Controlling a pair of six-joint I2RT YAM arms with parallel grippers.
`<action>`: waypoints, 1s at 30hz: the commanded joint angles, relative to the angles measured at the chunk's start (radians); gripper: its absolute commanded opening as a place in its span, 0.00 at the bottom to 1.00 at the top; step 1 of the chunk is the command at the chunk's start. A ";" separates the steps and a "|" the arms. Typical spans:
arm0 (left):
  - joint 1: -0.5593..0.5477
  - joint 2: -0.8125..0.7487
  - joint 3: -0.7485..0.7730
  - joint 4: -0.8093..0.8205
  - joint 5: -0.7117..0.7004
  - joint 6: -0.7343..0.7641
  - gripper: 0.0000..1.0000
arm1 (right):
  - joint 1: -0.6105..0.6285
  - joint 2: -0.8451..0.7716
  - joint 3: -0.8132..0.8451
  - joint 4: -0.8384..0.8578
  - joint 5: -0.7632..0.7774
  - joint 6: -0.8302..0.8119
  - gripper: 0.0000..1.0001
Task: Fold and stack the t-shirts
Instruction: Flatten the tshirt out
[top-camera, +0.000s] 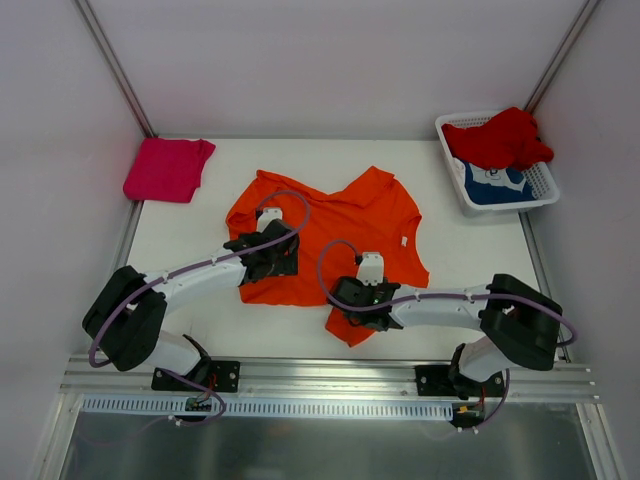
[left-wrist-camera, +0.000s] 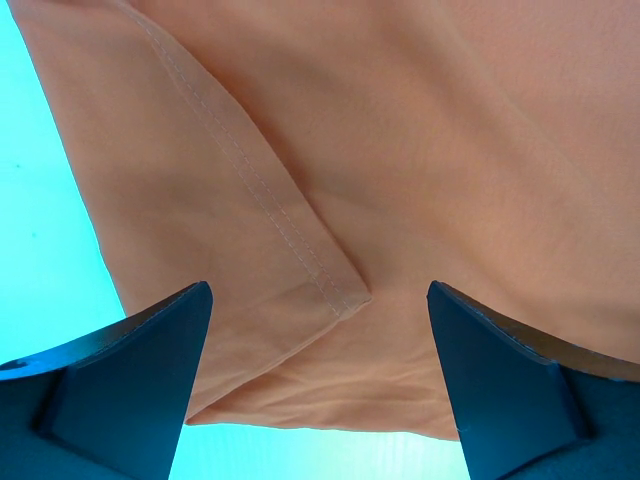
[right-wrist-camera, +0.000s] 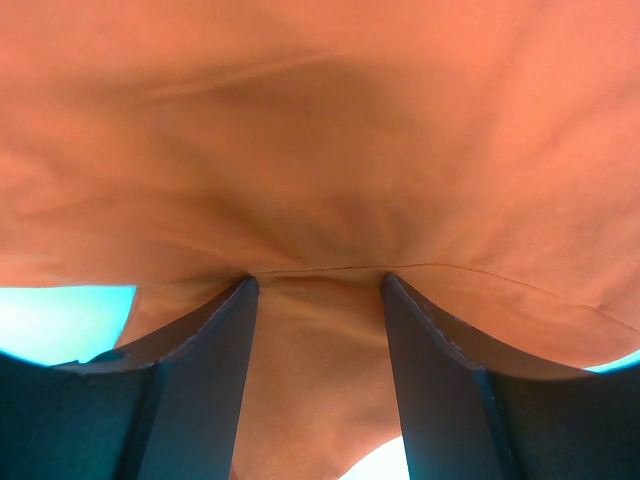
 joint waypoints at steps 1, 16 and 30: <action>-0.008 -0.026 0.039 -0.017 -0.036 0.029 0.91 | -0.038 0.061 -0.116 -0.212 -0.101 0.079 0.57; -0.007 -0.049 0.036 -0.020 -0.042 0.038 0.93 | -0.050 -0.149 -0.117 -0.327 -0.074 0.001 0.58; -0.002 -0.033 0.022 -0.013 -0.001 0.019 0.94 | -0.114 -0.396 -0.156 -0.361 -0.081 -0.053 0.58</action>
